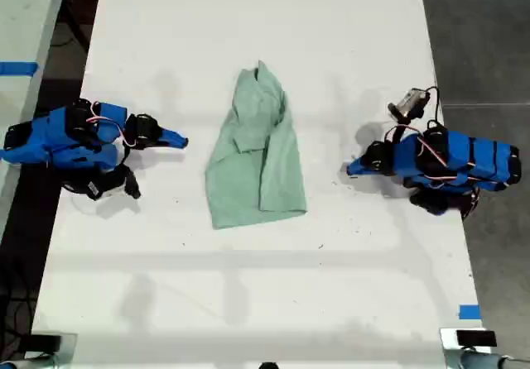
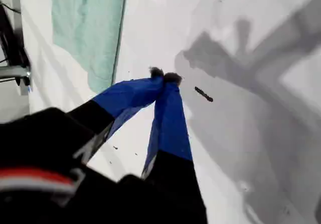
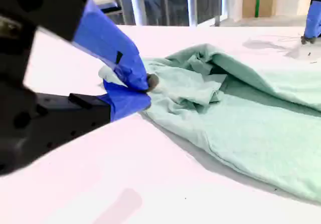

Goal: Fold t shirt

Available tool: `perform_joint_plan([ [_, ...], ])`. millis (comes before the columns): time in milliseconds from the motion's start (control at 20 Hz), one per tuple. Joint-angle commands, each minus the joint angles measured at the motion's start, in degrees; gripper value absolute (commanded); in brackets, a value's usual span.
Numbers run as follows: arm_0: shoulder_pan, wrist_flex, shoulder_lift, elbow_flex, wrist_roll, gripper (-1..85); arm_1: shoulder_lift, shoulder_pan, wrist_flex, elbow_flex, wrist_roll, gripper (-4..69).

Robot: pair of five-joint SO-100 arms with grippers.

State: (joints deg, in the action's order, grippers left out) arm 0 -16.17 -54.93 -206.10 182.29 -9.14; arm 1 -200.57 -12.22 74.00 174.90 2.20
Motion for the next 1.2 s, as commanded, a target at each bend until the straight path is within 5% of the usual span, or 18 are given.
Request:
perform_joint_plan([
  [0, -1.1, -1.3, -0.6, -2.9, 4.7, -0.3, -0.7, 6.2, 2.1, 0.6, 8.1, -2.5],
  [400, -1.7, -0.3, 4.0, -4.0, 4.6, -0.3, -0.7, 6.1, 2.1, 0.6, 8.1, -2.5],
  [550, -0.7, 2.7, 36.1, -20.7, 8.7, -0.3, -0.7, 5.9, 2.0, 0.6, 7.9, -2.5],
  [700, 10.5, -2.1, 72.4, -46.2, 20.8, -0.2, -0.7, 5.9, 1.9, 0.6, 7.7, -2.5],
  [800, 15.3, -7.5, 91.0, -63.9, 25.0, 11.1, -0.7, 5.9, 1.9, 0.6, 7.6, -2.5],
  [950, 17.4, -20.0, 115.2, -89.3, 27.1, 19.4, -0.7, 6.0, 1.9, 0.6, 7.3, -2.5],
  [1150, 16.3, -24.8, 130.7, -101.2, 26.6, 18.1, -0.7, 6.1, 1.8, 0.6, 7.0, -2.5],
])
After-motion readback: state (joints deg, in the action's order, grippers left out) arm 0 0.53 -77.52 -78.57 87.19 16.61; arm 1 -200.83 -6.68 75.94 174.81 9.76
